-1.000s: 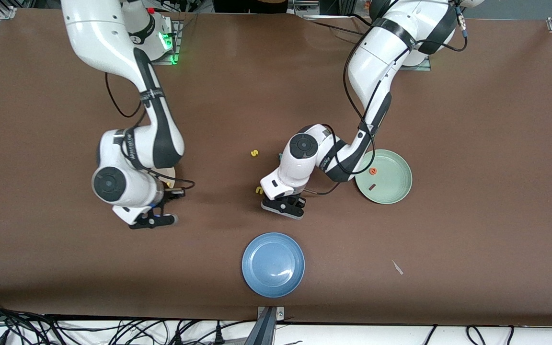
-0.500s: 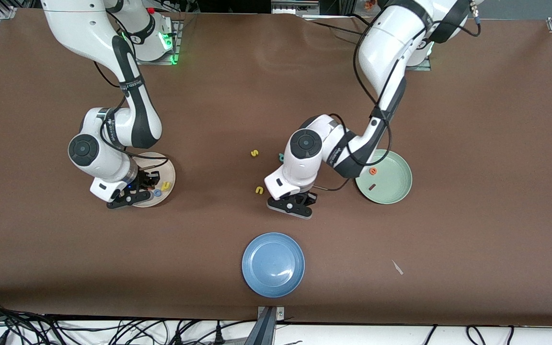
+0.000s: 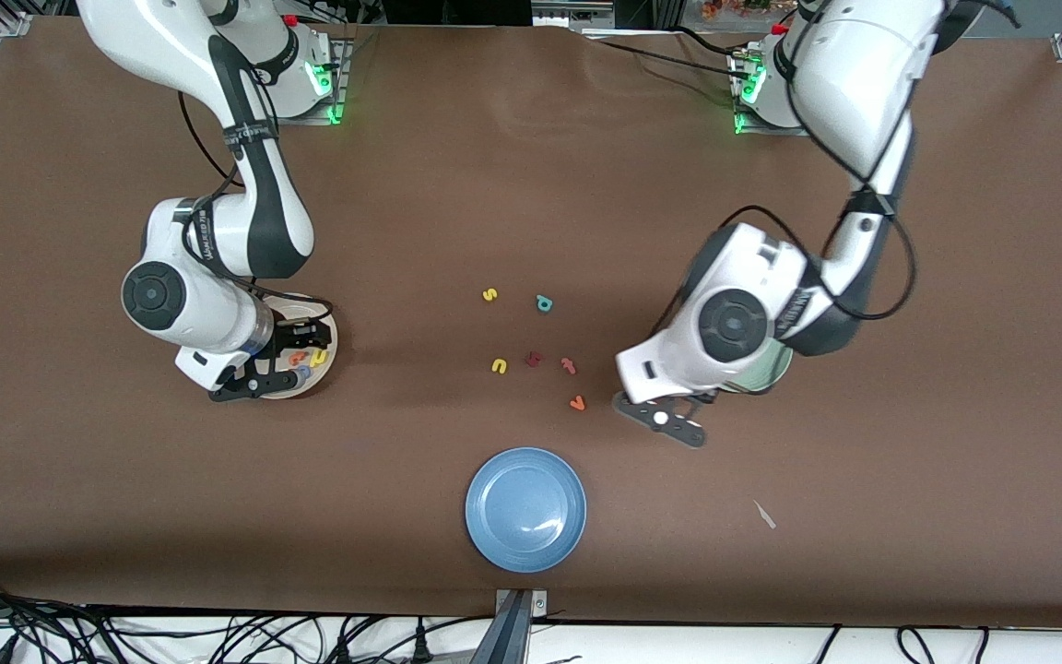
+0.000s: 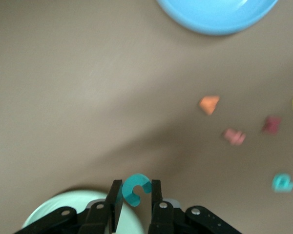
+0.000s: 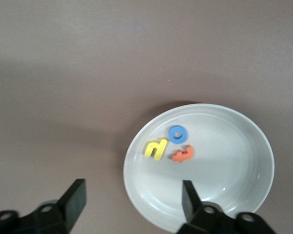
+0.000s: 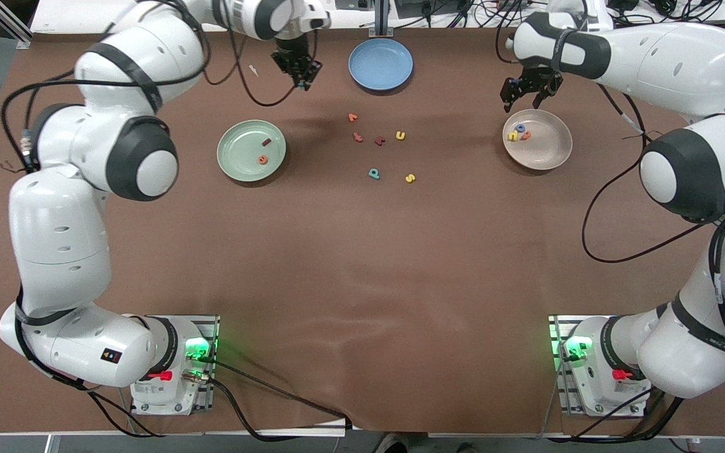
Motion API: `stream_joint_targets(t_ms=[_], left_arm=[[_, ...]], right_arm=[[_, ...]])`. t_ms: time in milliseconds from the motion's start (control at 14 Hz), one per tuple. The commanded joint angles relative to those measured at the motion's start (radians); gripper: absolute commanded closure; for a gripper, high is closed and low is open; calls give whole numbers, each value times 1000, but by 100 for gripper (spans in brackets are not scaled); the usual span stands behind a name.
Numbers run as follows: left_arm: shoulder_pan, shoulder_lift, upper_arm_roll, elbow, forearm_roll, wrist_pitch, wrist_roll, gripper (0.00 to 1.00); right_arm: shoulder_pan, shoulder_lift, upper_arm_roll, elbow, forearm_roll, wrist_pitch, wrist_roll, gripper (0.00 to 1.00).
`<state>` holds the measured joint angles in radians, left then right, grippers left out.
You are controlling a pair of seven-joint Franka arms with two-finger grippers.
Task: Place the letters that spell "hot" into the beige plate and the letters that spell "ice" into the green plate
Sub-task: 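Place the teal c on the green plate while the right gripper withdraws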
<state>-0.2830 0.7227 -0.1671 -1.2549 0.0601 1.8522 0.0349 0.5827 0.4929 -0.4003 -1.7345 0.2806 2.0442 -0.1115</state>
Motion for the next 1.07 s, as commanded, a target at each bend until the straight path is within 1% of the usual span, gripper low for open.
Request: stream_joint_targets(t_ms=[0, 214, 286, 357, 500, 571, 643, 714, 786, 857, 929, 1000], left_arm=[[51, -144, -14, -243, -22, 1, 72, 82], [113, -201, -14, -387, -11, 7, 213, 79], [126, -210, -12, -430, -8, 25, 229, 80], [131, -218, -12, -476, -5, 60, 232, 81], [149, -226, -12, -593, 22, 204, 232, 81], [168, -226, -12, -630, 42, 264, 234, 82], [172, -224, -12, -644, 56, 292, 234, 82], [174, -218, -11, -649, 76, 306, 234, 82], [188, -213, -11, -650, 105, 324, 234, 82], [205, -203, -12, -653, 125, 340, 234, 82], [209, -195, -12, -655, 132, 363, 234, 82], [209, -184, -12, -655, 132, 381, 234, 81]], right_arm=[[3, -5, 1, 53, -24, -99, 50, 0], [5, -10, -2, 156, -21, -283, 76, 0], [5, -10, -2, 194, -23, -345, 97, 0], [5, -10, -5, 226, -23, -398, 110, 0], [-12, -23, -2, 259, -29, -465, 114, 0], [-45, -52, 8, 257, -44, -463, 115, 0], [-93, -83, 46, 254, -69, -466, 110, 0], [-181, -111, 143, 254, -130, -470, 105, 0], [-275, -146, 260, 248, -205, -470, 105, 0], [-334, -172, 343, 247, -272, -473, 110, 0], [-366, -198, 377, 245, -303, -476, 113, 0], [-388, -241, 382, 245, -305, -475, 110, 0]])
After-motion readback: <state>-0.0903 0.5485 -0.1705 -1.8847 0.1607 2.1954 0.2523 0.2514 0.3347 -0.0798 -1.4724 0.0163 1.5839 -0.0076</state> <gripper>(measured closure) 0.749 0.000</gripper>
